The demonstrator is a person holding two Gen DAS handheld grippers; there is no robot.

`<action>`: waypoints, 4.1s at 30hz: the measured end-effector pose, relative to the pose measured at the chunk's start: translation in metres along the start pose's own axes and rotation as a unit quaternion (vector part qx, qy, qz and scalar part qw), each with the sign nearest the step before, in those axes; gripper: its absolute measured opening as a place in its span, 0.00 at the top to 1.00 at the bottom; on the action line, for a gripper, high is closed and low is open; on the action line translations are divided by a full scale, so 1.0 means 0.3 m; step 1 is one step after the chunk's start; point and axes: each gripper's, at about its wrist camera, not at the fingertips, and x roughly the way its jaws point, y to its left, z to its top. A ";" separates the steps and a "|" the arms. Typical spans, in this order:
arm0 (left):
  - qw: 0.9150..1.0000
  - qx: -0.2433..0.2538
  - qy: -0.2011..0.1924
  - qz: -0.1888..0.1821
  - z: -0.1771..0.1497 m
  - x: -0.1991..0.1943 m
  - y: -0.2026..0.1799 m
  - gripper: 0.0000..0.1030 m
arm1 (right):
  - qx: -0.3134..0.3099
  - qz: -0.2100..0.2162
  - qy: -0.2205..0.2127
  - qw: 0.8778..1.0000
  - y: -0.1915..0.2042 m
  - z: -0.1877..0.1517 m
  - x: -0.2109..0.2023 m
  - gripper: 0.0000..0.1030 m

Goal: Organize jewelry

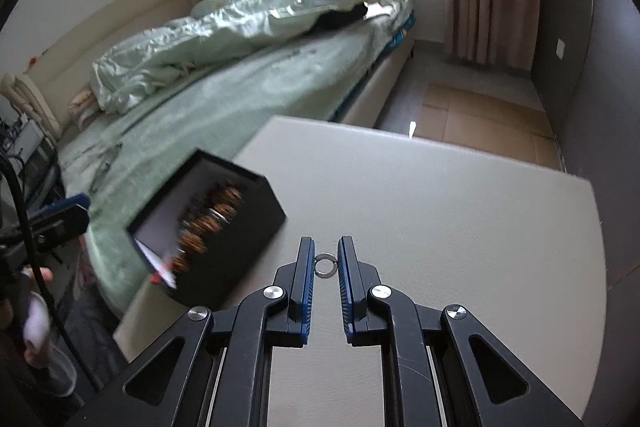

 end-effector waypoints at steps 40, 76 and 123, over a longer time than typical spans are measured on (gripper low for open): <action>0.999 -0.039 -0.018 -0.026 -0.010 -0.191 0.190 0.03 | 0.013 0.048 -0.019 0.999 0.333 0.130 -0.025 0.37; 0.988 0.115 -0.096 -0.019 -0.170 -0.679 -0.187 0.00 | 0.099 -0.013 -0.116 0.988 0.323 -0.246 -0.707 0.00; 0.980 0.114 -0.165 -0.003 -0.339 -0.964 -0.138 0.00 | 0.057 -0.058 -0.154 0.985 0.582 -0.406 -0.946 0.00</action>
